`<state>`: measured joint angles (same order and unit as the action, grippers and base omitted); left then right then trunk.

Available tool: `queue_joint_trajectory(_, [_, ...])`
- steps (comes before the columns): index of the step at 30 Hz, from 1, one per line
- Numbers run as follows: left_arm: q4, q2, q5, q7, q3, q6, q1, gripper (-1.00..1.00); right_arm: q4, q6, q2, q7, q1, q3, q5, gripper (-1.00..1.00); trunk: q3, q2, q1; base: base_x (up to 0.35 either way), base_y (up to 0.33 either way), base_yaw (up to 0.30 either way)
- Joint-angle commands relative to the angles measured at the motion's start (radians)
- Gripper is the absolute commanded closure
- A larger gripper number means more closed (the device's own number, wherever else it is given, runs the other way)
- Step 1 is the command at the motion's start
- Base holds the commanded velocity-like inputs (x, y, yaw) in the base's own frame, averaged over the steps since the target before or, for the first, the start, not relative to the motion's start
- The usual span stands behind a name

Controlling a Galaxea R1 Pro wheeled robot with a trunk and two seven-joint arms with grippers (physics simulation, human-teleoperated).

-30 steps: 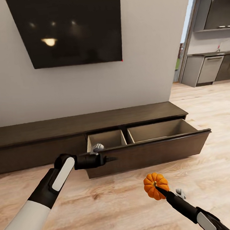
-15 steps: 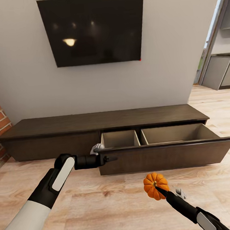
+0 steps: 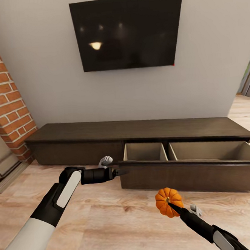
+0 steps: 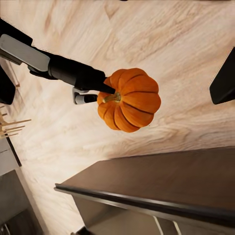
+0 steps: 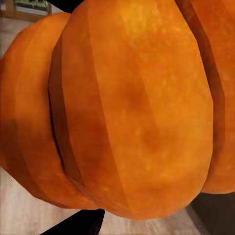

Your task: Place each of the two pumpkins and all three candles from the living room inside a cabinet in the living room (use any cabinet), then make sure every cabinet is closed, and position the cauldron so it is next to a table in the living room.

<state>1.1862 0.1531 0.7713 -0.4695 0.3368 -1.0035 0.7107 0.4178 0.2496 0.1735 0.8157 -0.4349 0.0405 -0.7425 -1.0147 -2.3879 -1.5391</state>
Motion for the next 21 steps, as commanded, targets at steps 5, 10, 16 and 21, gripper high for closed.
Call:
queue_joint_trajectory(5, [-0.001, 0.0, -0.005, -0.006, 0.001, -0.001, 0.001, -1.0, 0.001, 0.011, -0.001, 0.003, 0.0, 0.004, -0.009, 1.0, 0.001, 0.0, 0.0, 0.0, 0.0, 0.277])
queue_joint_trajectory(10, [-0.001, 0.0, -0.005, -0.006, 0.001, -0.001, 0.001, -1.0, 0.001, 0.011, -0.001, 0.002, 0.0, 0.003, -0.009, 1.0, 0.003, 0.0, 0.0, 0.0, 0.0, 0.277])
queue_joint_trajectory(16, [-0.002, 0.0, -0.005, -0.006, 0.001, -0.001, 0.001, -1.0, 0.001, 0.011, -0.002, 0.002, 0.0, 0.003, -0.009, 1.0, 0.006, 0.0, 0.0, 0.0, 0.007, 0.277])
queue_joint_trajectory(21, [-0.002, 0.0, -0.004, -0.006, 0.001, -0.001, 0.001, -1.0, 0.001, 0.011, -0.002, -0.005, -0.001, 0.003, -0.009, 1.0, 0.008, 0.0, 0.0, 0.0, 0.129, 0.277])
